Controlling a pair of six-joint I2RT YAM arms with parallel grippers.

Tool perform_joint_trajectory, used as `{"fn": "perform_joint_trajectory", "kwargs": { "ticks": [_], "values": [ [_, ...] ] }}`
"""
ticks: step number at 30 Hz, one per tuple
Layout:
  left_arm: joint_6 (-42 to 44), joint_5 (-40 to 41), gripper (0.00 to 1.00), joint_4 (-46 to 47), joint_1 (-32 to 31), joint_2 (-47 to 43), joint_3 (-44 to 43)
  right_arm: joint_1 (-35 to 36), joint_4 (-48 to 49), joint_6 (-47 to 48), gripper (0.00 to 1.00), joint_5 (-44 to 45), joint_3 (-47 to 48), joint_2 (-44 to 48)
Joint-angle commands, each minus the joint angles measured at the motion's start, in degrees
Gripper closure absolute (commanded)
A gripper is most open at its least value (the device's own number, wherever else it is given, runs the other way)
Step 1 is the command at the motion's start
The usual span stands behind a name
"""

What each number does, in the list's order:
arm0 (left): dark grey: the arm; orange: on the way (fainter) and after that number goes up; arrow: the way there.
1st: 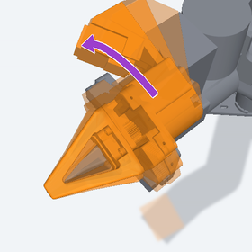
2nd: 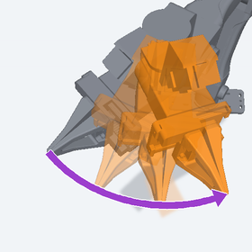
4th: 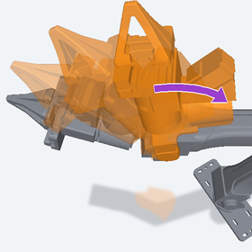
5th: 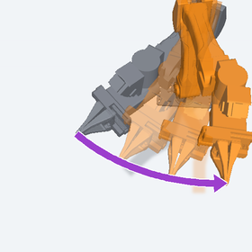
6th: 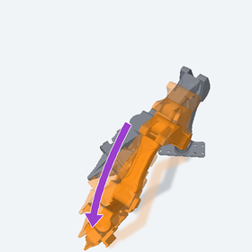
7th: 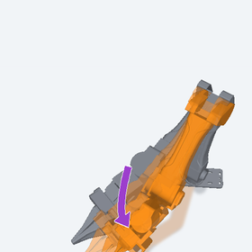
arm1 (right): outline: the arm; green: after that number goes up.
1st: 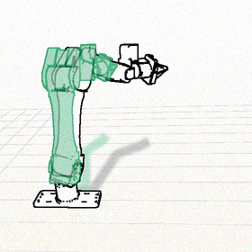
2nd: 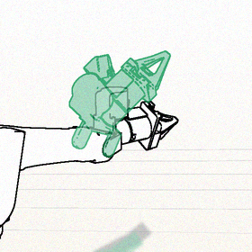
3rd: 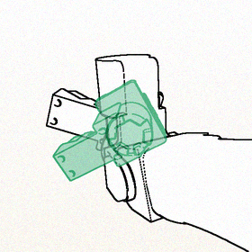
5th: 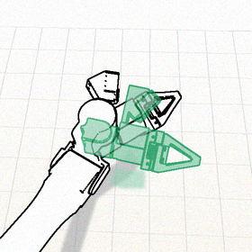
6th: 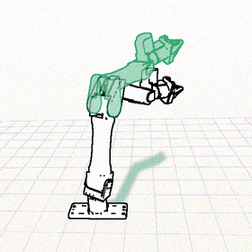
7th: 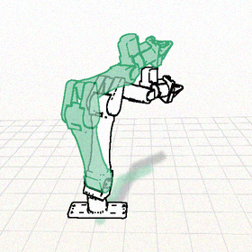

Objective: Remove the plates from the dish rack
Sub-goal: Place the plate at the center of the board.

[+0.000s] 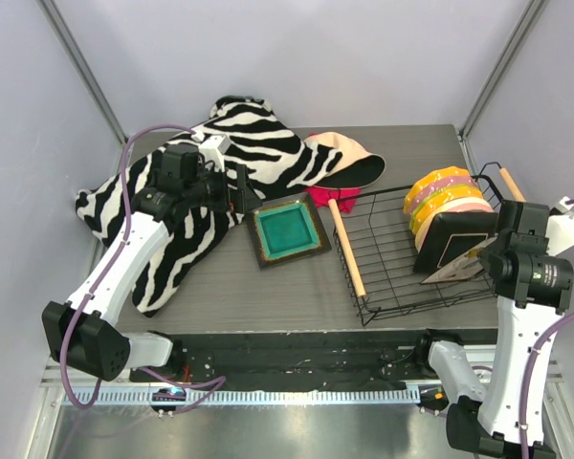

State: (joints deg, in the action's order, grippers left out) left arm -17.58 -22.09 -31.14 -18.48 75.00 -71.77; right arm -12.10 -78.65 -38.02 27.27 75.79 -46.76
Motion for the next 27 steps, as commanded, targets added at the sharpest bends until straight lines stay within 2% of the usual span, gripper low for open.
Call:
{"fn": "perform_joint_trajectory", "kwargs": {
  "ticks": [1, 5, 11, 21, 24, 27],
  "values": [
    [0.3, -1.0, 0.01, 1.1, -0.2, -0.9, -0.7, 0.3, 3.3, 3.2, 0.99, 0.9, 10.8, -1.0],
    [0.1, -1.4, 0.01, 1.3, -0.2, -1.1, -0.6, 0.2, 0.6, 4.7, 0.99, -0.8, 19.0, -3.1],
    [-0.6, -2.0, 0.0, 2.2, -0.3, -1.3, 0.0, 0.3, -1.3, 6.6, 0.99, -4.4, 26.6, -5.4],
    [-2.4, -6.3, 0.0, 5.0, -0.2, 0.3, 1.3, 0.2, 8.4, 11.6, 0.99, -21.4, 31.3, -5.4],
    [-3.6, -10.8, 0.0, 6.9, -0.3, 1.3, 1.8, 0.3, 13.2, 12.4, 0.99, -26.6, 29.9, -5.0],
    [-6.5, -15.9, 0.0, 11.6, -0.3, 1.2, 3.5, 0.2, 18.4, 12.3, 0.99, -35.5, 26.2, -4.3]
  ]
}}
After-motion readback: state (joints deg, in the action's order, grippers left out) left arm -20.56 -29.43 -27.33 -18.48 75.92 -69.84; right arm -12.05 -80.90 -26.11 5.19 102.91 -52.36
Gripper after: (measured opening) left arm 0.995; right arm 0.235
